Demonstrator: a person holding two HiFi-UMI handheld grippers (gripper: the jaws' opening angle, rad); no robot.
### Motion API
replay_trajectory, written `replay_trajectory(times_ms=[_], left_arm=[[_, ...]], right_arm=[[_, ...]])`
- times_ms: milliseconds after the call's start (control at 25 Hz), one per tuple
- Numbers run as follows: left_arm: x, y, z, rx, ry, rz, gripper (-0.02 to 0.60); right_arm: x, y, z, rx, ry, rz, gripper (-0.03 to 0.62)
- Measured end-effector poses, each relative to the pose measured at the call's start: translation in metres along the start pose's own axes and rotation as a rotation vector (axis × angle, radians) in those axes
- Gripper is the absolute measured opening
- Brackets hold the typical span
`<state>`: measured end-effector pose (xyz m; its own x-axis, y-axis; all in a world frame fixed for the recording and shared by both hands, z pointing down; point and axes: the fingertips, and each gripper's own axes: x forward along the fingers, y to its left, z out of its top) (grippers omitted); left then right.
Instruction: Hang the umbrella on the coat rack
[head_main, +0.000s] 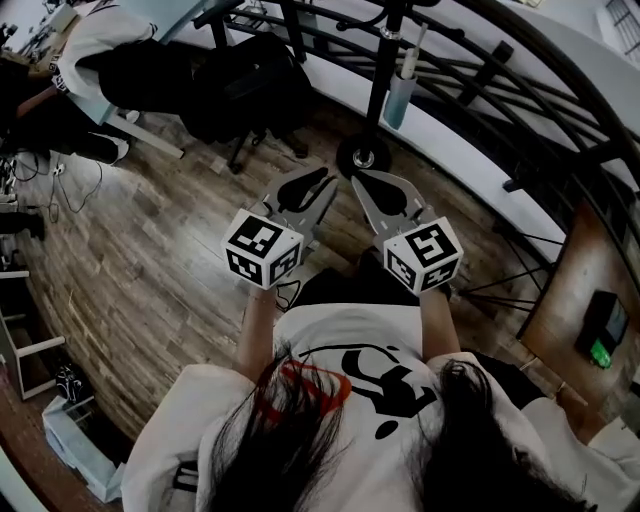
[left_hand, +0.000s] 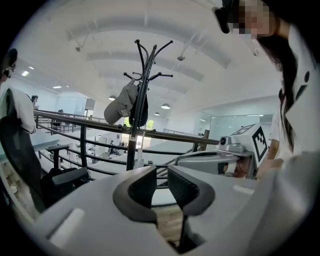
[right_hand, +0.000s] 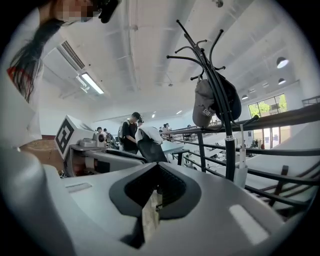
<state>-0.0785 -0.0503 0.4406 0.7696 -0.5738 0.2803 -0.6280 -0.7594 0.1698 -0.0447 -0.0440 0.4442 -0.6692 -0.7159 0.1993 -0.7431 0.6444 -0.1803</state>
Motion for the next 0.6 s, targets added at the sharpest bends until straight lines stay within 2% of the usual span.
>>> replay_trajectory(times_ms=[320, 600], left_arm=[[-0.042, -0.016, -0.025, -0.004, 0.005, -0.017, 0.066], [-0.052, -0.023, -0.037, -0.005, -0.010, -0.018, 0.066]], right_arm=[[-0.012, 0.047, -0.017, -0.012, 0.004, -0.010, 0.021], [-0.018, 0.060, -0.027, -0.033, 0.006, -0.007, 0.021]])
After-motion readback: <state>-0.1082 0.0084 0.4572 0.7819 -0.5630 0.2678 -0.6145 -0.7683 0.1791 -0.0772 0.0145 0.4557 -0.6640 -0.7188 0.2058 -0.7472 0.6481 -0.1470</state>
